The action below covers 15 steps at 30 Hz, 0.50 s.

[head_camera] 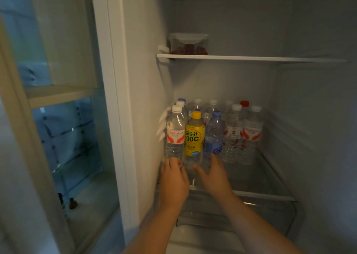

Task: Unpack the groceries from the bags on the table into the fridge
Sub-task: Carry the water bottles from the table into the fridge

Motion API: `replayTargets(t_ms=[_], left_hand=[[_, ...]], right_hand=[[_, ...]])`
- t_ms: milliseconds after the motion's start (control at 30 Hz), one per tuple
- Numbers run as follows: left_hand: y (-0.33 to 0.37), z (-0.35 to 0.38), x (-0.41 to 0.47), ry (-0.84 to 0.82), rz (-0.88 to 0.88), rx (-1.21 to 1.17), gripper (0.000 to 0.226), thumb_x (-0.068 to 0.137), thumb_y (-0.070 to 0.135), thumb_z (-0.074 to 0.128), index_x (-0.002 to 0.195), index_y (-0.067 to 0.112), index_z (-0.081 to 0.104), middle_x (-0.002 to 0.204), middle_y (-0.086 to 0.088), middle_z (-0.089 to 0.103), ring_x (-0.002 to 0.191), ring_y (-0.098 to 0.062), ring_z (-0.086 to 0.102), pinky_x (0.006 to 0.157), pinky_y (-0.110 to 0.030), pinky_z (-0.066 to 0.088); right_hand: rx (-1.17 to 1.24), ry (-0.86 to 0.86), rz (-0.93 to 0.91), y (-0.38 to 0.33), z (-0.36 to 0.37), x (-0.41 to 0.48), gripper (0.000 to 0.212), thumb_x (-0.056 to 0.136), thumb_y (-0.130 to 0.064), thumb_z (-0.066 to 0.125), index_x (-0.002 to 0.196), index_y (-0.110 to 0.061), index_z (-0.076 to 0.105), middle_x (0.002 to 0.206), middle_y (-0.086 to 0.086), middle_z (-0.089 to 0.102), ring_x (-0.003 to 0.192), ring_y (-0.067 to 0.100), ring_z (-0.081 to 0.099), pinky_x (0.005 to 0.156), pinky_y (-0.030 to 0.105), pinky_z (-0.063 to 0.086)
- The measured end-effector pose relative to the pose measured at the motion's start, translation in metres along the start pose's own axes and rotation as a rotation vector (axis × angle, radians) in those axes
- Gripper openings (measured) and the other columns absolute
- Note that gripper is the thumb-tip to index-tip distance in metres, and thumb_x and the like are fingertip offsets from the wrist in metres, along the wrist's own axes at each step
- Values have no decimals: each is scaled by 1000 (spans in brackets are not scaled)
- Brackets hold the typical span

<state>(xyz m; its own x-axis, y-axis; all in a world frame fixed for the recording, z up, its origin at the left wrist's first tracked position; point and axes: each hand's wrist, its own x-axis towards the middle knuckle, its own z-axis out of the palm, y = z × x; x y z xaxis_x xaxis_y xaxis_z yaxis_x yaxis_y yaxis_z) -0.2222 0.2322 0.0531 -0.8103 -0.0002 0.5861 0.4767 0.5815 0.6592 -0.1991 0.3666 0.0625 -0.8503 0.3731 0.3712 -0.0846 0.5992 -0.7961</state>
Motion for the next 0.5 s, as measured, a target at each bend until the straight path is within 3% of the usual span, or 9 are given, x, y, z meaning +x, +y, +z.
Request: replayTargets(t_ms=[67, 167, 267, 300, 367, 433, 500], left_hand=[[-5, 2, -6, 24, 121, 49, 11, 94, 22, 62, 103, 16, 58, 106, -3, 59, 105, -23, 51, 86, -39, 50], [-20, 0, -21, -32, 232, 143, 33, 95, 38, 50, 114, 14, 63, 122, -4, 63, 119, -26, 54, 99, -41, 48], [-32, -6, -51, -147, 233, 270, 49, 97, 45, 38, 128, 16, 63, 143, -4, 56, 134, -30, 50, 113, -46, 32], [-36, -8, -64, -192, 243, 322, 53, 99, 48, 34, 138, 19, 56, 153, -3, 46, 142, -30, 41, 117, -47, 22], [-41, -16, -87, -316, 220, 402, 66, 98, 58, 21, 158, 30, 23, 168, 3, 9, 155, -25, 5, 124, -46, 5], [-38, -27, -104, -433, 145, 424, 72, 95, 66, 10, 158, 37, -9, 165, 9, -23, 151, -18, -25, 125, -45, -2], [-28, -39, -117, -543, 46, 442, 70, 98, 66, 14, 156, 39, -14, 162, 11, -29, 150, -17, -26, 125, -46, -3]], right_hand=[[-158, 87, -96, 6, -3, -23, 69, 92, -29, 68, 149, -7, 38, 153, 9, 39, 140, 24, 39, 111, 28, 31], [-540, 209, -181, 19, -5, -61, 59, 93, -40, 52, 144, -9, 49, 150, 11, 47, 134, 30, 49, 107, 43, 42], [-684, 154, -151, 30, -7, -96, 59, 92, -49, 37, 137, -18, 58, 149, 6, 49, 135, 30, 49, 111, 50, 30], [-705, 119, -141, 34, -8, -106, 59, 92, -50, 37, 140, -21, 55, 153, 3, 45, 140, 29, 43, 113, 52, 23], [-719, 76, -104, 39, -11, -125, 64, 91, -52, 37, 149, -26, 43, 160, -1, 33, 148, 25, 30, 116, 53, 14], [-722, -3, -26, 37, -17, -144, 69, 93, -58, 31, 157, -33, 21, 167, -6, 9, 153, 21, 8, 118, 54, 5], [-703, -138, 45, 35, -22, -160, 68, 98, -61, 26, 157, -38, 2, 165, -10, -17, 153, 21, -11, 119, 56, 0]])
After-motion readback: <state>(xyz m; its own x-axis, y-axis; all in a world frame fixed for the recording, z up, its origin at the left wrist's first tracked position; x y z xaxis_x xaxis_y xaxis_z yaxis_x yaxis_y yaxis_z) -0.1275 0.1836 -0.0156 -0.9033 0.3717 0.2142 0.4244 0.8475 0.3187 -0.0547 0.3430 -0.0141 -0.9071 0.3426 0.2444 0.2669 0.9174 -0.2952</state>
